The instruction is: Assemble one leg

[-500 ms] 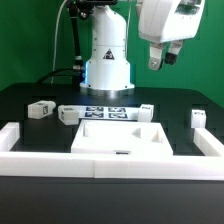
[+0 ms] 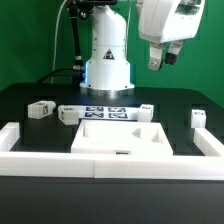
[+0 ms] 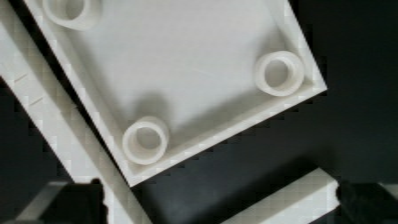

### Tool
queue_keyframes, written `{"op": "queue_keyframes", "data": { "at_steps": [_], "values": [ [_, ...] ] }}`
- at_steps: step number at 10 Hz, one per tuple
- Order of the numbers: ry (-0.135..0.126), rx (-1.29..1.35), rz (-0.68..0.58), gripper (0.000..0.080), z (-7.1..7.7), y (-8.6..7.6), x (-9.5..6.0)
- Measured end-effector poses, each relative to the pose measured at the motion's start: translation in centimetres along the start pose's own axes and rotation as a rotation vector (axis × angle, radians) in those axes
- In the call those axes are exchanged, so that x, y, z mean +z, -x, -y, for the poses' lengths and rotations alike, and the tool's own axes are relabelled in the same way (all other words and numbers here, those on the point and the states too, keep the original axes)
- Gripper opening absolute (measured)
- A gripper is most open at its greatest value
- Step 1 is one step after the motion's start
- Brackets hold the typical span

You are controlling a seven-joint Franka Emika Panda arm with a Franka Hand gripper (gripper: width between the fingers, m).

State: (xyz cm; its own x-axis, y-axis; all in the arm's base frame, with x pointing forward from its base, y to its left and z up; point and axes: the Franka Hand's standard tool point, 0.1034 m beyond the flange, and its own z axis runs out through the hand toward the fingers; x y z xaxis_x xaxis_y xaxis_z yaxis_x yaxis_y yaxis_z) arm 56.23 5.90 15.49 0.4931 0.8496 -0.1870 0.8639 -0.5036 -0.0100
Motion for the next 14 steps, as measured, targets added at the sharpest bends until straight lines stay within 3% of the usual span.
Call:
{"op": "queue_keyframes", "data": {
  "at_steps": [2, 3, 5, 8, 9, 14],
  "values": [
    [0.001, 0.000, -0.001, 0.0649, 0.0, 0.0, 0.1],
    [0.041, -0.055, -0.047, 0.0649, 0.1, -0.1, 0.6],
    [0.078, -0.139, -0.091, 0.0649, 1.3, 1.3, 2.1],
    [0.140, -0.310, -0.143, 0.0649, 1.5, 2.3, 4.9],
    [0.124, -0.322, -0.131, 0.0649, 1.9, 2.3, 5.9],
    [0.124, -0.351, -0.134, 0.0649, 1.8, 2.7, 6.4]
  ]
}}
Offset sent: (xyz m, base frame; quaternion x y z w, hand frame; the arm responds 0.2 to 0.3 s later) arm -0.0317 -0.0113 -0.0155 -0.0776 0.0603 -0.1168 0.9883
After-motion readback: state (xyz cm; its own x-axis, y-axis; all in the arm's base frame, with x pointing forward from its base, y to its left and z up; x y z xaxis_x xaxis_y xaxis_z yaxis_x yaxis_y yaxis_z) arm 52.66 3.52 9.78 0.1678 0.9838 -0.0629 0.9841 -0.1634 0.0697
